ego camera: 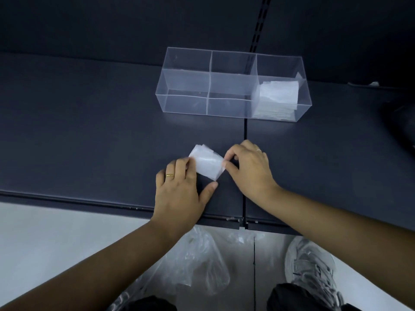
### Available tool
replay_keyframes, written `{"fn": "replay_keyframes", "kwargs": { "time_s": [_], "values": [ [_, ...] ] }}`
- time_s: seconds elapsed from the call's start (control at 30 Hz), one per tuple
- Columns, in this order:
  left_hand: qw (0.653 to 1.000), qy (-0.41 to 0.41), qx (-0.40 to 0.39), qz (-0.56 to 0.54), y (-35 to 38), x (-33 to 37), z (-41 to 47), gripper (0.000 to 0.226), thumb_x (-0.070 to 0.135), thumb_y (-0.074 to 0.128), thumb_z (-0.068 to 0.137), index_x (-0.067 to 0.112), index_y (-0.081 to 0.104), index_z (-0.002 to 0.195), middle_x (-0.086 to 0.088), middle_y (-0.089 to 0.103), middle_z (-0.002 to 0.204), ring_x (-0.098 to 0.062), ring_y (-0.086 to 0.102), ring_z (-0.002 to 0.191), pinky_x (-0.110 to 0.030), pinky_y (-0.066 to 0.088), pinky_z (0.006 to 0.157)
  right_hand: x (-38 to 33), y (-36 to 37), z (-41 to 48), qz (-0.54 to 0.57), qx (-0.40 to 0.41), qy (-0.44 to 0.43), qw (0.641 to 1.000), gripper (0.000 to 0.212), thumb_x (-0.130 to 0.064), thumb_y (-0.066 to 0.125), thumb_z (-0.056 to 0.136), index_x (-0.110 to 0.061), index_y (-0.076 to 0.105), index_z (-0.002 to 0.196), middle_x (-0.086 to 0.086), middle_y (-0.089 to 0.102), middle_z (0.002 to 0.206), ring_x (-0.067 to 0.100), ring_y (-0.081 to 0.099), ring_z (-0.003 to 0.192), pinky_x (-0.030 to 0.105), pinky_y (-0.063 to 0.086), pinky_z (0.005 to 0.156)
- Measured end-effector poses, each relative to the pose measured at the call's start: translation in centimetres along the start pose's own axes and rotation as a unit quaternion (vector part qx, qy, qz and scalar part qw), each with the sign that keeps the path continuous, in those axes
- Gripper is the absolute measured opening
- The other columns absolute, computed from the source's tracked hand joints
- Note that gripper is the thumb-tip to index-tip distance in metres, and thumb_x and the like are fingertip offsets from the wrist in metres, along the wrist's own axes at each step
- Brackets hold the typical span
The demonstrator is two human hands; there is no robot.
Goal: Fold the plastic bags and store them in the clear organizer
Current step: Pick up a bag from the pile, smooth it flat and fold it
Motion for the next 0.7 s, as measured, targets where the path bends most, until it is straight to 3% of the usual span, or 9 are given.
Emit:
{"fn": "replay_keyframes", "kwargs": {
  "time_s": [0.07,0.17,0.23,0.33,0.4,0.53,0.57,0.63,0.7],
  "values": [
    [0.999,0.004,0.015,-0.038,-0.5,0.1,-0.9,0.076,0.065,0.009,0.088,0.016,0.055,0.125,0.000,0.048,0.119,-0.021,0.047,0.108,-0.036,0.033,0.092,0.1,-0.7,0.3,0.035,-0.009,0.009,0.999,0.001,-0.017,0.063,0.088,-0.018,0.063,0.089,-0.005,0.055,0.095,0.015,0.056,0.090,0.033,0.044,0.085],
    [0.997,0.009,0.004,-0.078,-1.1,0.7,-2.0,0.069,0.063,0.014,0.089,0.021,0.061,0.116,0.003,0.049,0.108,-0.019,0.049,0.100,-0.033,0.033,0.087,0.1,-1.9,0.7,0.149,-0.036,0.081,0.985,0.012,-0.026,0.062,0.090,-0.018,0.058,0.097,-0.006,0.063,0.089,0.010,0.059,0.079,0.029,0.050,0.075],
    [0.995,0.008,-0.016,-0.095,-1.3,1.1,-2.5,0.064,0.061,0.018,0.089,0.021,0.060,0.118,0.003,0.049,0.109,-0.018,0.048,0.102,-0.032,0.033,0.089,-0.1,-2.3,0.6,0.243,-0.087,0.146,0.955,0.030,-0.031,0.068,0.086,-0.019,0.053,0.108,-0.002,0.067,0.089,0.009,0.063,0.078,0.024,0.050,0.071],
    [0.990,-0.004,-0.036,-0.134,-1.5,1.2,-2.5,0.059,0.057,0.024,0.089,0.021,0.061,0.117,0.003,0.050,0.111,-0.017,0.049,0.103,-0.029,0.033,0.091,-0.2,-2.3,0.0,0.335,-0.145,0.219,0.905,0.043,-0.021,0.076,0.080,-0.016,0.050,0.114,0.007,0.068,0.091,0.009,0.062,0.064,0.017,0.047,0.054],
    [0.983,-0.010,-0.029,-0.179,-1.7,1.1,-2.4,0.050,0.052,0.033,0.092,0.018,0.065,0.109,0.003,0.054,0.105,-0.017,0.051,0.098,-0.030,0.038,0.090,-0.1,-2.1,-0.3,0.313,-0.153,0.215,0.912,0.033,-0.016,0.079,0.077,-0.015,0.059,0.104,0.003,0.066,0.083,0.006,0.058,0.059,0.012,0.043,0.050],
    [0.967,-0.016,-0.029,-0.253,-2.0,1.0,-2.3,0.045,0.052,0.037,0.089,0.016,0.062,0.081,0.005,0.051,0.082,-0.012,0.050,0.077,-0.027,0.041,0.075,-0.1,-1.9,-0.6,0.278,-0.144,0.179,0.933,0.015,-0.015,0.080,0.074,-0.019,0.066,0.074,-0.008,0.056,0.064,-0.001,0.048,0.052,0.008,0.039,0.051],
    [0.966,-0.021,-0.022,-0.258,-2.0,0.9,-2.1,0.042,0.053,0.041,0.088,0.018,0.063,0.084,0.006,0.052,0.085,-0.012,0.050,0.081,-0.026,0.041,0.076,-0.2,-2.0,-0.6,0.270,-0.136,0.168,0.938,0.016,-0.015,0.080,0.074,-0.019,0.065,0.071,-0.009,0.056,0.064,-0.001,0.048,0.053,0.009,0.040,0.052],
    [0.969,-0.025,0.016,-0.244,-2.4,0.5,-1.4,0.043,0.054,0.057,0.082,0.025,0.061,0.112,0.007,0.049,0.110,-0.014,0.047,0.104,-0.027,0.037,0.093,-0.4,-2.6,-0.7,0.274,-0.134,0.139,0.942,0.016,-0.012,0.078,0.075,-0.019,0.064,0.070,-0.007,0.061,0.068,0.000,0.053,0.057,0.016,0.046,0.062],
    [0.972,0.017,0.022,-0.234,-3.2,0.3,-0.1,0.083,0.057,0.068,0.070,0.025,0.039,0.141,0.009,0.033,0.136,-0.014,0.028,0.128,-0.026,0.018,0.105,-0.9,-3.4,-0.8,0.290,-0.159,0.092,0.939,0.018,-0.008,0.077,0.076,-0.020,0.064,0.070,-0.007,0.065,0.070,0.003,0.057,0.062,0.023,0.049,0.069]
  ]
}}
Point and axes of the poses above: each hand's wrist, its own z-axis towards the middle knuckle, its own y-axis out of the palm, x = y × z, the point moved 1 cm from there along z, towards the middle knuckle
